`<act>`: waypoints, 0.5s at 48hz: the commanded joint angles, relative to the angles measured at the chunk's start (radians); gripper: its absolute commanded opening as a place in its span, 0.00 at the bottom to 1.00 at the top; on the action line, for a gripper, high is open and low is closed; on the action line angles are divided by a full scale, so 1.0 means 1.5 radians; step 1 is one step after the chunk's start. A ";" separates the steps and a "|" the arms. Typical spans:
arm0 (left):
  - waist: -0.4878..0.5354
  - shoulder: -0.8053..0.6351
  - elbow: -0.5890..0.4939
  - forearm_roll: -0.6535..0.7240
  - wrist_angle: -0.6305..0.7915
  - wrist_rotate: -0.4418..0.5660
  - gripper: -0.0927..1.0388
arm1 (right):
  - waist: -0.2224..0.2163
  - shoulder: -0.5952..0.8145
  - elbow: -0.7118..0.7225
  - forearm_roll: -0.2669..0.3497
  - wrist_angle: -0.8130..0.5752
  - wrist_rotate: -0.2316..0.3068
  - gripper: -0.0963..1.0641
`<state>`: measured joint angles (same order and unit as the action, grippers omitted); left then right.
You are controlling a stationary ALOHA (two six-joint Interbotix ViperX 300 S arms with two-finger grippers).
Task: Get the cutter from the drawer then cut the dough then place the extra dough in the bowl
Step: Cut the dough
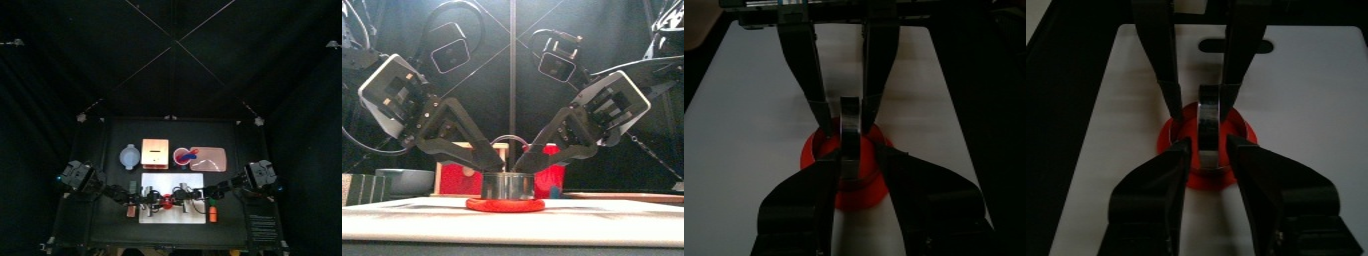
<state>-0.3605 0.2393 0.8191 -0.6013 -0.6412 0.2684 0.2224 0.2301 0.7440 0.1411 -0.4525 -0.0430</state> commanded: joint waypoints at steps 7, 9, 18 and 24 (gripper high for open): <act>0.024 -0.039 -0.013 0.017 -0.004 0.007 0.74 | 0.004 -0.030 -0.021 -0.007 0.009 -0.001 0.79; 0.024 -0.044 -0.012 0.019 -0.004 0.013 0.74 | 0.003 -0.032 -0.022 -0.010 0.011 0.000 0.79; 0.018 -0.073 -0.009 0.019 0.006 0.045 0.74 | -0.002 -0.046 -0.028 -0.016 0.020 0.000 0.79; 0.003 -0.085 -0.005 0.020 0.008 0.047 0.74 | -0.004 -0.051 -0.031 -0.016 0.024 0.000 0.79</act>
<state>-0.3467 0.1427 0.8176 -0.5752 -0.6259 0.3390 0.2194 0.1994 0.7179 0.1181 -0.4142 -0.0430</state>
